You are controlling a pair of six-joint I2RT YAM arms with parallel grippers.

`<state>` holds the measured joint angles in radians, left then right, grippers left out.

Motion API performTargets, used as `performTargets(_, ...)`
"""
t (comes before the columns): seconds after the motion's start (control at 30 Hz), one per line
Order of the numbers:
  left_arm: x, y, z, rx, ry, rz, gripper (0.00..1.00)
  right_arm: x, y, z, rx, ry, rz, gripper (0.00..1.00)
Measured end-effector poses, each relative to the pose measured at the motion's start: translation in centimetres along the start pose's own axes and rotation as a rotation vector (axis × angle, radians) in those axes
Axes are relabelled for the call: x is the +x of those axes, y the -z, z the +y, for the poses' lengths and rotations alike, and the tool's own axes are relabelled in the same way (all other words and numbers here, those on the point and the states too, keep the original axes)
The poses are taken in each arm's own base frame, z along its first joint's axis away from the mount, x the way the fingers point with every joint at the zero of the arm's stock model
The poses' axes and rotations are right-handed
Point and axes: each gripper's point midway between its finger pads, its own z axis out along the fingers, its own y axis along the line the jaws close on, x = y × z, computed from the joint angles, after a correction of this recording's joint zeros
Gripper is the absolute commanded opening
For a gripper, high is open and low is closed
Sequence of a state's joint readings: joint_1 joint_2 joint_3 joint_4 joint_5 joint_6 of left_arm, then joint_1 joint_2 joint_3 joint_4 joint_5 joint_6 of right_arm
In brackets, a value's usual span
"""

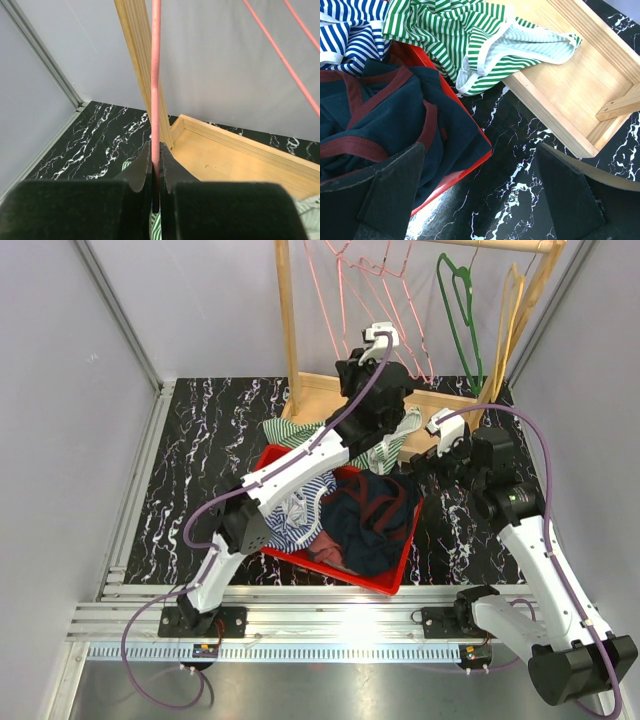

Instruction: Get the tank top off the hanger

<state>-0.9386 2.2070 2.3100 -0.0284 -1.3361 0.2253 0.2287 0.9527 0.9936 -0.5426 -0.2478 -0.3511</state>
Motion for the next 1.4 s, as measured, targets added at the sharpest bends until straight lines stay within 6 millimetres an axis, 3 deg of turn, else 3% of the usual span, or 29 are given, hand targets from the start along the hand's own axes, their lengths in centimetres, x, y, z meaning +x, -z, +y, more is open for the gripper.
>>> performTargets(0.3, 1.0, -3.8, 1.3, -0.027, -0.028, 0.017, 0.0, 0.0, 0.0, 0.1, -0.002, 0.0, 0.0, 1.0)
performTargets(0.5, 1.9, -5.3, 1.3, -0.022, -0.041, 0.031, 0.0, 0.3, -0.1, 0.2, -0.009, -0.002, 0.006, 1.0)
performTargets(0.87, 3.0, -7.1, 0.7, -0.01, -0.06, 0.041, 0.02, 0.5, -0.3, 0.2, -0.013, -0.004, 0.013, 1.0)
performTargets(1.4, 6.3, -8.6, -0.5, 0.024, -0.096, 0.085, 0.07, 0.6, -0.5, 0.7, -0.04, -0.007, 0.014, 1.0)
